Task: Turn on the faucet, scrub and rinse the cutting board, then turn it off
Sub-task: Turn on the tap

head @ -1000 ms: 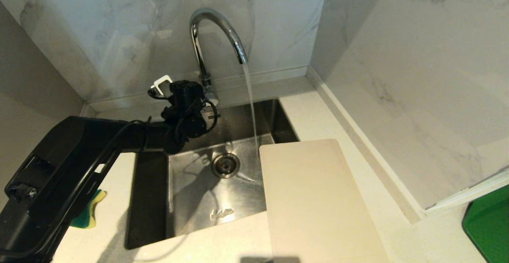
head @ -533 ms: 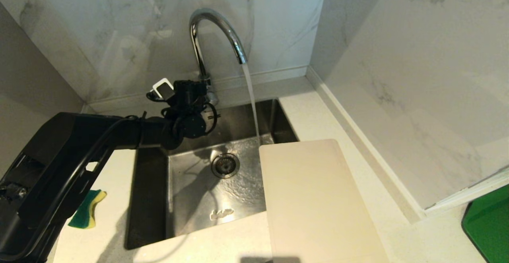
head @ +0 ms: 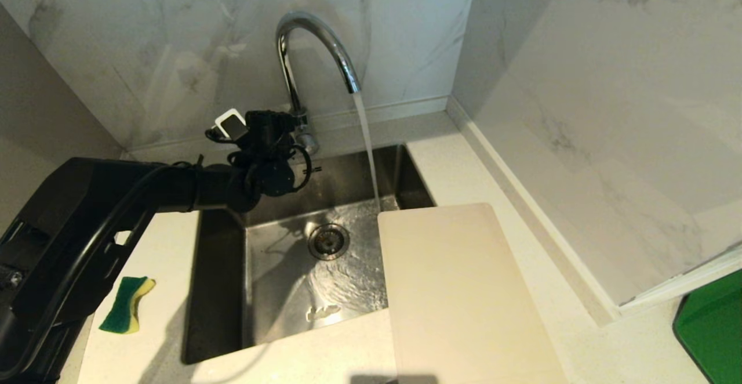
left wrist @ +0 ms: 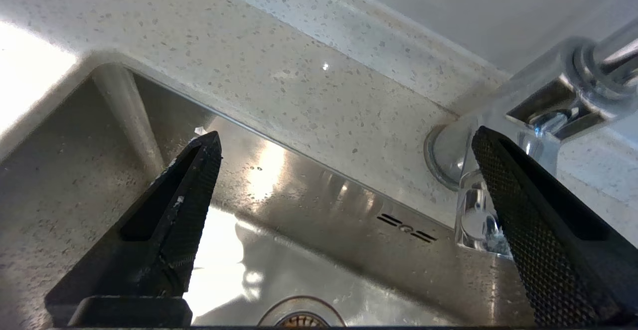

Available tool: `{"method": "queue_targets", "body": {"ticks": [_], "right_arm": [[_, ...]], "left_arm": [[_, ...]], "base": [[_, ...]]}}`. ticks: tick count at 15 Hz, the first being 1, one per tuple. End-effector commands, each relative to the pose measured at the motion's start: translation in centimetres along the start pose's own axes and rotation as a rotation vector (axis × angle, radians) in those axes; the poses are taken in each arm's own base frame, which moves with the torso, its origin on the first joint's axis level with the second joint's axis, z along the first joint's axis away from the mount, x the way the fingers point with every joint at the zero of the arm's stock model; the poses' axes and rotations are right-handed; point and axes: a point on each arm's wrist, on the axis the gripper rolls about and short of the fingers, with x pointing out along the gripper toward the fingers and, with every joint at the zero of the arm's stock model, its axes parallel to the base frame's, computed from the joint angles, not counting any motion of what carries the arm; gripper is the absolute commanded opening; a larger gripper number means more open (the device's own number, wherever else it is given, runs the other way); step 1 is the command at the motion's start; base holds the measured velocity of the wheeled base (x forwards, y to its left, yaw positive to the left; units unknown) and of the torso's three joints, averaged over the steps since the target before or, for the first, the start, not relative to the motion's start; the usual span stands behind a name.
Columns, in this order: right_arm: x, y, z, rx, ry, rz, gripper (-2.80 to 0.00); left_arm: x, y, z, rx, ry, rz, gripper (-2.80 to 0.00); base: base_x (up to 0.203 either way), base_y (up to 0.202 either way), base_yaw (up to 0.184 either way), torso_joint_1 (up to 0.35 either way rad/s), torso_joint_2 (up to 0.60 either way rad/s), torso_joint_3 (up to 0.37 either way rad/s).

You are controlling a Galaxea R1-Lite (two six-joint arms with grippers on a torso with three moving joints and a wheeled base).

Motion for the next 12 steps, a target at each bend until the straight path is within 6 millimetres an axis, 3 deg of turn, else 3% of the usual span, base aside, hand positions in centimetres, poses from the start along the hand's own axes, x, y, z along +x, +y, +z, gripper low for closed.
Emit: {"method": "queue_targets", "body": {"ticks": [1,6,12], "right_arm": [[0.0,0.0,0.0,0.0,-0.001,0.001,-2.8],[0.0,0.0,0.0,0.0,-0.001,0.001,-2.8],[0.0,0.0,0.0,0.0,-0.001,0.001,-2.8]], "left_arm": [[-1.3,-1.0,3.2,-0.059,-0.028,-0.05,0.0],[-3.7,-2.1,7.4,-0.093,-0.058,-0.096,0.0],[-7.9,-1.2,15.6,-0.039,-0.021,-0.135,0.0]], "base": [[0.0,0.0,0.0,0.0,0.0,0.0],[0.0,0.0,0.0,0.0,0.0,0.0],[0.0,0.0,0.0,0.0,0.0,0.0]]}}
